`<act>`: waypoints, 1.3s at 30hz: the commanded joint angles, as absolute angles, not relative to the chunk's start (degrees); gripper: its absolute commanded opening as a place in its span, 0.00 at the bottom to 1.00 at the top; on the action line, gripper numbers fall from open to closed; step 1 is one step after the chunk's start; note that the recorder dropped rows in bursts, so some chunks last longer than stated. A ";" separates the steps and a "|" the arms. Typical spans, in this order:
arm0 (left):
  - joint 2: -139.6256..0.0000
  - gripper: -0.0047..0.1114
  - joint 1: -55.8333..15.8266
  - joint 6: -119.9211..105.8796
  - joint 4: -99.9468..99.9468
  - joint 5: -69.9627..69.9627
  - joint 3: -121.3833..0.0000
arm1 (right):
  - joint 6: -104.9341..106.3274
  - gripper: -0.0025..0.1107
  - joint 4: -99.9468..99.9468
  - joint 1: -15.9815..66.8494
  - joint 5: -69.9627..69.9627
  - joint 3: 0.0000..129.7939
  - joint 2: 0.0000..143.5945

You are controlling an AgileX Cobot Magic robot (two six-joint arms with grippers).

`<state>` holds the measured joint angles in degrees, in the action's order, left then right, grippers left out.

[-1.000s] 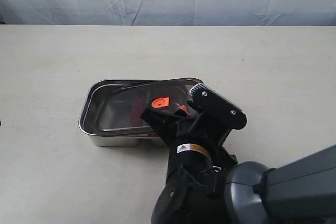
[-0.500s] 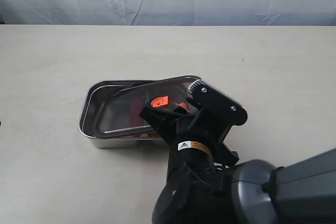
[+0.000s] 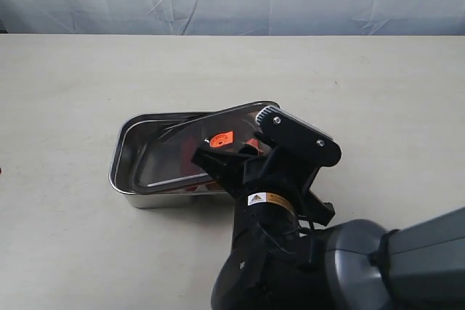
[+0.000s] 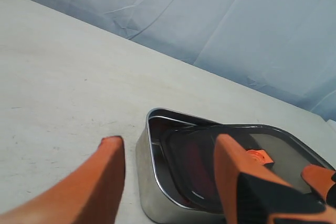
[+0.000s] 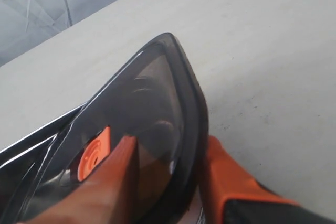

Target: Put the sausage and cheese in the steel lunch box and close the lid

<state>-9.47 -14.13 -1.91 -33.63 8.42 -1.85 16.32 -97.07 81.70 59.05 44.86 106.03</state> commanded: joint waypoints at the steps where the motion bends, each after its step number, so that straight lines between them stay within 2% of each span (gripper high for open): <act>1: -9.58 0.47 -14.36 -2.18 -33.54 7.77 -1.71 | 23.95 0.37 -99.27 81.95 53.14 43.61 107.21; 2: -9.58 0.47 -14.36 -2.18 -33.54 7.77 -1.71 | 23.95 0.46 -99.27 81.95 53.09 43.61 107.21; 4: -9.58 0.47 -14.36 -2.18 -33.54 7.77 -1.71 | 23.95 0.56 -99.27 81.95 52.96 43.61 107.21; 14: -9.58 0.47 -14.36 -2.18 -33.54 7.77 -1.71 | 27.91 0.56 -99.22 81.95 54.76 43.61 106.96; 17: -9.58 0.47 -14.36 -2.18 -33.54 7.77 -1.71 | 29.12 0.52 -97.43 81.95 54.76 43.71 106.96; 25: -9.58 0.47 -14.36 -2.18 -33.54 7.77 -1.71 | 29.12 0.28 -94.49 81.95 54.77 43.71 106.96; 39: -9.58 0.47 -14.36 -2.18 -33.54 7.77 -1.71 | 29.12 0.27 -88.97 81.95 54.56 43.71 106.96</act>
<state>-9.47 -14.13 -1.91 -33.63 8.30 -1.85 28.73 -90.59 81.80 55.05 43.59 107.04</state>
